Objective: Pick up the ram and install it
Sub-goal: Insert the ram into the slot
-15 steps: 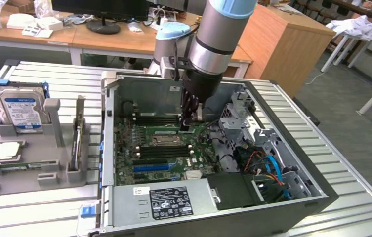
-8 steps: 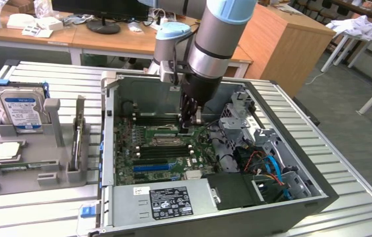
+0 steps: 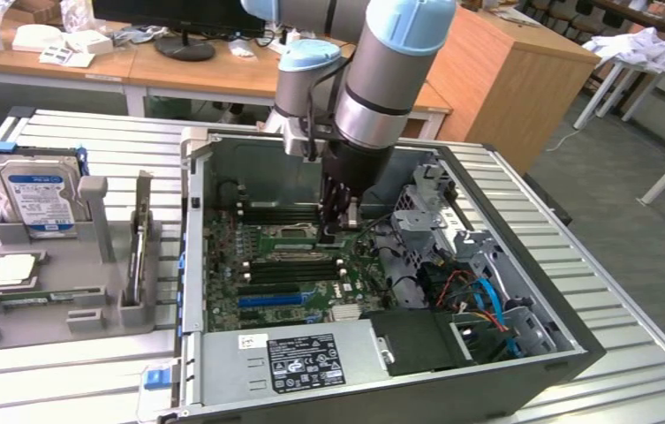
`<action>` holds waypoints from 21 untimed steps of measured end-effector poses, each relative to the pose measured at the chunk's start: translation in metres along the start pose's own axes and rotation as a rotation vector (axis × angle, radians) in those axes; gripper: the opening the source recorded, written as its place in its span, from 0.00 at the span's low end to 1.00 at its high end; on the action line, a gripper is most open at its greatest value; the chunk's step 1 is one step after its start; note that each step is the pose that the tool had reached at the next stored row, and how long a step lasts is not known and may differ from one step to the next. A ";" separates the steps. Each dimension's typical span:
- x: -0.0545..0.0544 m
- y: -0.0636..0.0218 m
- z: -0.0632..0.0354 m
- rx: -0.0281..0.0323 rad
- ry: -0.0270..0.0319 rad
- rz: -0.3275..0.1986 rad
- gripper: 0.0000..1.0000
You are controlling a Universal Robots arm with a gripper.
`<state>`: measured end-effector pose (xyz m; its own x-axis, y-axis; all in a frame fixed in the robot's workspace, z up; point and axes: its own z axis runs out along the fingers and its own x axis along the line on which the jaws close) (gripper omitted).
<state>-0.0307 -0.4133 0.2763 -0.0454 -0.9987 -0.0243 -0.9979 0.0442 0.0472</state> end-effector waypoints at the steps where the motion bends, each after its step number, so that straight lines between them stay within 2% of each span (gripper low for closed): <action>1: 0.000 -0.0001 0.0013 0.0001 0.0000 0.000 0.11; 21: 0.001 -0.0005 0.0232 0.0001 0.0000 0.000 0.11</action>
<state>-0.0312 -0.4133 0.2531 -0.0454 -0.9987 -0.0244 -0.9979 0.0442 0.0472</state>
